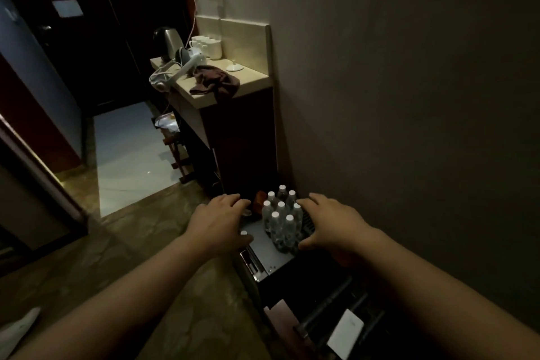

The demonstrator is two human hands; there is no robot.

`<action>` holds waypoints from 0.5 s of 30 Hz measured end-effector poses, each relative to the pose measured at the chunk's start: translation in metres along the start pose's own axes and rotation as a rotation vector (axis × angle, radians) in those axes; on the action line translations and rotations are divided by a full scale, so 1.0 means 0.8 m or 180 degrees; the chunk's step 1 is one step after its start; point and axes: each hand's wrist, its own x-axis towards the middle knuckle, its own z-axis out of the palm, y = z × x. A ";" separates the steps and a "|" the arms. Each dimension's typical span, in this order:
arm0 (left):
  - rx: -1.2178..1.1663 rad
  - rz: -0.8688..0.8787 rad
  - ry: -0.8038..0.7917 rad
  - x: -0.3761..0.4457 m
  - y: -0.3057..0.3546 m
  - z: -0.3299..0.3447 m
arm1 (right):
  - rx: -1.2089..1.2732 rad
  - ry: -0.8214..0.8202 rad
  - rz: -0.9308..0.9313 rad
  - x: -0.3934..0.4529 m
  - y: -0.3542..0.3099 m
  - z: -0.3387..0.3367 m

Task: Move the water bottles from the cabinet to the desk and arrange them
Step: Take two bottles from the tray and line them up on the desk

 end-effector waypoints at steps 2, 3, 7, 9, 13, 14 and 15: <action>-0.0024 0.0017 -0.0020 0.038 -0.013 0.010 | -0.0025 -0.0082 0.0016 0.035 0.008 0.000; -0.0041 0.0036 -0.0031 0.056 -0.019 0.015 | -0.0036 -0.0112 0.0030 0.052 0.013 0.000; -0.0062 0.0217 -0.0067 0.131 -0.046 0.034 | -0.0030 -0.0184 0.0174 0.115 0.026 0.008; -0.0093 0.0322 -0.0039 0.171 -0.061 0.046 | -0.0027 -0.0189 0.0325 0.147 0.029 0.015; -0.0167 0.0595 -0.0116 0.252 -0.090 0.074 | 0.0094 -0.0231 0.0704 0.208 0.029 0.035; -0.0178 0.0677 -0.0143 0.271 -0.099 0.082 | 0.0129 -0.0218 0.0817 0.222 0.028 0.041; -0.0192 0.0778 -0.0169 0.291 -0.108 0.090 | 0.0175 -0.0200 0.0944 0.237 0.027 0.048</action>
